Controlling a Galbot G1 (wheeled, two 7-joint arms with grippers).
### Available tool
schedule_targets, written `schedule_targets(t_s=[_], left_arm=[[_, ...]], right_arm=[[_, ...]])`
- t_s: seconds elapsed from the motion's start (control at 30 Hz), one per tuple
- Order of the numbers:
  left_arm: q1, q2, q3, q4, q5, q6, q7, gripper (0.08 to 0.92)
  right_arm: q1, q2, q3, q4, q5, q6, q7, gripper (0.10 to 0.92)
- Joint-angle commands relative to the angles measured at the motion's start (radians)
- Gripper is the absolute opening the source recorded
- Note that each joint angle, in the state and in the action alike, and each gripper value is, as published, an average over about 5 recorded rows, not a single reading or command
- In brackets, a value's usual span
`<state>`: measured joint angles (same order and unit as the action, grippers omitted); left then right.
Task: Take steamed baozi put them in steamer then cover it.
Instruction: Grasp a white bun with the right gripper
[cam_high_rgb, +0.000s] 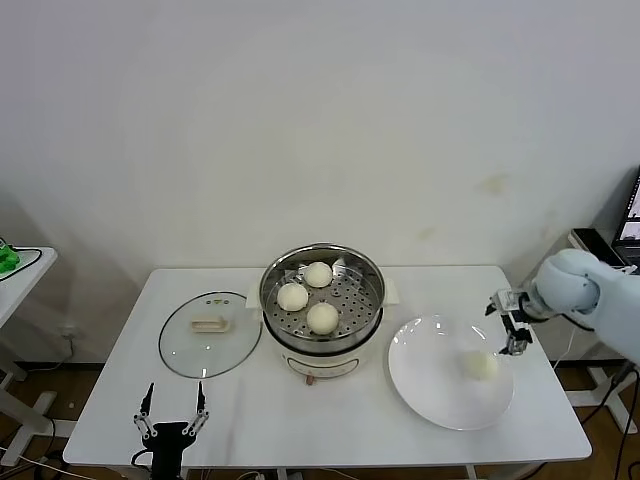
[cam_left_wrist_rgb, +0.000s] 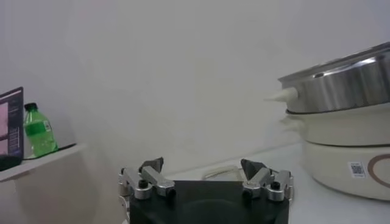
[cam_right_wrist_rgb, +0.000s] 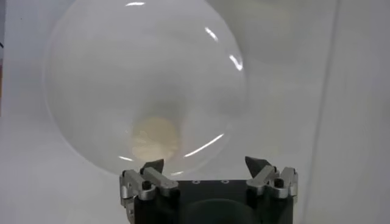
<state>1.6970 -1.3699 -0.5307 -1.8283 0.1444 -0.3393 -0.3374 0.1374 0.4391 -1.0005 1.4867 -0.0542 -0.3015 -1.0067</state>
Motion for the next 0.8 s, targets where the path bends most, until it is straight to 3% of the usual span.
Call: schedule_targets(t_s=[0.03, 0.43, 0.8], left_arm=[[0.001, 0.0, -0.001, 0.002, 0.0, -0.001, -0.001, 0.823], [0.0, -0.005, -0.005, 0.008, -0.001, 0.0, -0.001, 0.823], [0.001, -0.009, -0.006, 0.007, -0.01, 0.0, -0.001, 0.823]], right_arm=[[-0.138, 0.018, 0.075, -0.04, 0.001, -0.029, 0.002, 0.823], [-0.227, 0.071, 0.138, -0.108, -0.033, -0.02, 0.003, 0.821], [-0.233, 0.117, 0.144, -0.138, -0.043, -0.022, 0.017, 0.737]])
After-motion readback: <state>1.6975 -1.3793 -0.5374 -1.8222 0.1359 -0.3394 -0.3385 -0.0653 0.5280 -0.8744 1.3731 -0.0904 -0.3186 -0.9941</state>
